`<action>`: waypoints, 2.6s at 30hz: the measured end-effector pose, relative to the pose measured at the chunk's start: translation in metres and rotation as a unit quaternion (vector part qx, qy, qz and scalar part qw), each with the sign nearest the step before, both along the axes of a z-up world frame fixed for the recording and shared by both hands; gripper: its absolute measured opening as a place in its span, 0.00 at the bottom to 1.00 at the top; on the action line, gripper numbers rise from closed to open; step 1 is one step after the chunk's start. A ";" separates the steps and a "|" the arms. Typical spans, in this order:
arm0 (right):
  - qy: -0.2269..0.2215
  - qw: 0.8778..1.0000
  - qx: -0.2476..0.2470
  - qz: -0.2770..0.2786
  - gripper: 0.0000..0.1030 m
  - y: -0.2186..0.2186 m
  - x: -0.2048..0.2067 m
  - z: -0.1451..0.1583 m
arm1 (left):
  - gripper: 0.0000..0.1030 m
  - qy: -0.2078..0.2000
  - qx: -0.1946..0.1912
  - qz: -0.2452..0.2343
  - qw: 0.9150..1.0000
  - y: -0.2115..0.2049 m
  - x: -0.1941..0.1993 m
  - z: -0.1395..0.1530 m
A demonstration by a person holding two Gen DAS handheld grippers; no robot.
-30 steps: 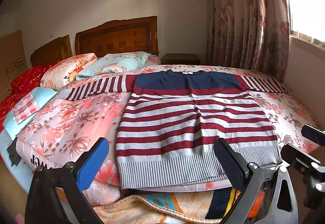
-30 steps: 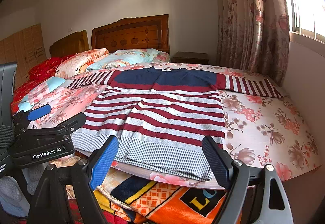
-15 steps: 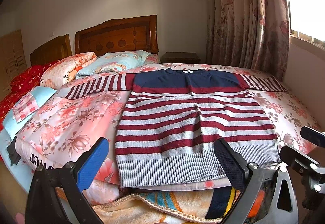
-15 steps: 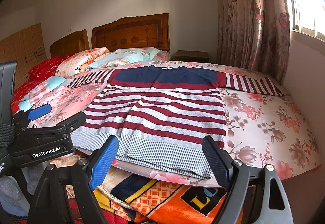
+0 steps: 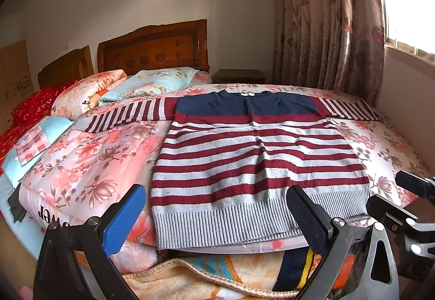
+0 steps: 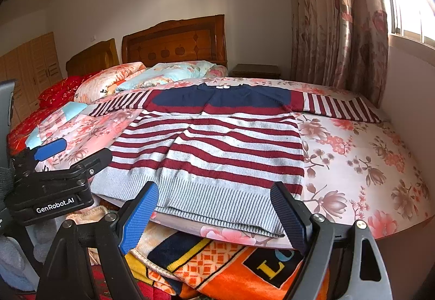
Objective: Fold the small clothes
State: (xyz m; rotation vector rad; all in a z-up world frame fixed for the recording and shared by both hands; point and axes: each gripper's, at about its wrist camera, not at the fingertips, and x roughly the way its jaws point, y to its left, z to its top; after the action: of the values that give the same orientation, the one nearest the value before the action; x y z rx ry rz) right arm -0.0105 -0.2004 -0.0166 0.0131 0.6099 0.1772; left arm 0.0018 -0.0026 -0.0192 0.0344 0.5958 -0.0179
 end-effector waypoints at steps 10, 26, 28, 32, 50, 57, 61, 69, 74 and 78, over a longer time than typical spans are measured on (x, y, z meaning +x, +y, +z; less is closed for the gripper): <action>0.020 1.000 0.011 -0.001 0.83 -0.005 0.013 -0.009 | 1.00 0.028 0.001 0.004 1.000 -0.002 0.014 -0.009; 0.078 0.992 0.097 -0.016 0.72 -0.041 0.075 -0.031 | 1.00 0.112 0.028 -0.002 0.993 -0.016 0.094 -0.033; 0.077 0.991 0.103 -0.029 0.72 -0.051 0.088 -0.029 | 1.00 0.111 0.035 -0.006 0.993 -0.020 0.109 -0.032; 0.079 0.989 0.102 -0.076 0.72 -0.092 0.120 -0.026 | 1.00 0.113 0.027 -0.026 0.993 -0.034 0.153 -0.027; 0.093 0.912 0.203 -0.344 0.72 -0.382 0.286 -0.050 | 1.00 0.171 -0.026 -0.015 0.985 -0.043 0.332 -0.067; 0.061 0.902 0.207 -0.373 0.67 -0.425 0.337 -0.050 | 1.00 0.165 -0.023 -0.008 0.986 -0.042 0.332 -0.068; 0.064 0.898 0.168 -0.401 0.43 -0.436 0.356 -0.050 | 1.00 0.163 -0.023 -0.008 0.986 -0.044 0.330 -0.070; 0.009 0.896 0.211 -0.391 0.05 -0.448 0.336 -0.051 | 1.00 0.171 -0.022 -0.012 0.985 -0.043 0.334 -0.069; -0.053 0.915 0.189 -0.353 0.05 -0.422 0.314 -0.033 | 1.00 0.171 -0.022 -0.015 0.985 -0.043 0.336 -0.070; -0.073 0.927 0.192 -0.315 0.05 -0.395 0.311 -0.019 | 1.00 0.170 -0.024 -0.019 0.985 -0.042 0.335 -0.071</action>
State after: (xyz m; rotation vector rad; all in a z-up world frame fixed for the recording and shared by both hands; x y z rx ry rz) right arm 0.3008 -0.5951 -0.0358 0.5655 0.3886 -0.3285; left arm 0.3368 -0.0448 -0.0897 -0.0053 0.9360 -0.0757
